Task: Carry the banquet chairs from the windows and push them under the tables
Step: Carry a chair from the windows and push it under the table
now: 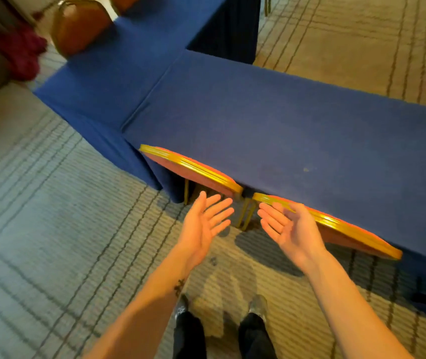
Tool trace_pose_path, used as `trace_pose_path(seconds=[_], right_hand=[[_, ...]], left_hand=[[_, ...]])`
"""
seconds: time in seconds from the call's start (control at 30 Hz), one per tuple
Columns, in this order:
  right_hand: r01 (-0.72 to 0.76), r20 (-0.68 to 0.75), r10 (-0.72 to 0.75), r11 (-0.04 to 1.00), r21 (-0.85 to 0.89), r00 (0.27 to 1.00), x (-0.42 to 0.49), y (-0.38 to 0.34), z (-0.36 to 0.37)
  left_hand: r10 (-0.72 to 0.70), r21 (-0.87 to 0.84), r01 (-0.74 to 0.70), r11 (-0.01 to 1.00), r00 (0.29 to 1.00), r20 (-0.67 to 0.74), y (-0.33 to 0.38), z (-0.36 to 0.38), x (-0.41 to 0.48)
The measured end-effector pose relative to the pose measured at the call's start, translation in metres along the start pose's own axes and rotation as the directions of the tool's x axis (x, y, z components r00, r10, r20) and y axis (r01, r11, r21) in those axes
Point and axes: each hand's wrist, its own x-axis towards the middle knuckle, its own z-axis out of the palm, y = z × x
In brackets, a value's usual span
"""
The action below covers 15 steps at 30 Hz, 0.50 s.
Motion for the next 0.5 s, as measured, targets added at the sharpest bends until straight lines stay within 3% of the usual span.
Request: trace_pose_path(seconds=[0.33, 0.5], right_hand=[[0.059, 0.256, -0.031, 0.993, -0.102, 0.966, -0.035, 0.105, 0.232], [0.089, 0.404, -0.01, 0.98, -0.177, 0.915, -0.056, 0.175, 0.36]], left_hand=[[0.206, -0.264, -0.204, 0.943, 0.978, -0.022, 0.128, -0.158, -0.053], [0.332, -0.392, -0.332, 0.858, 0.941, -0.07, 0.203, -0.257, -0.08]])
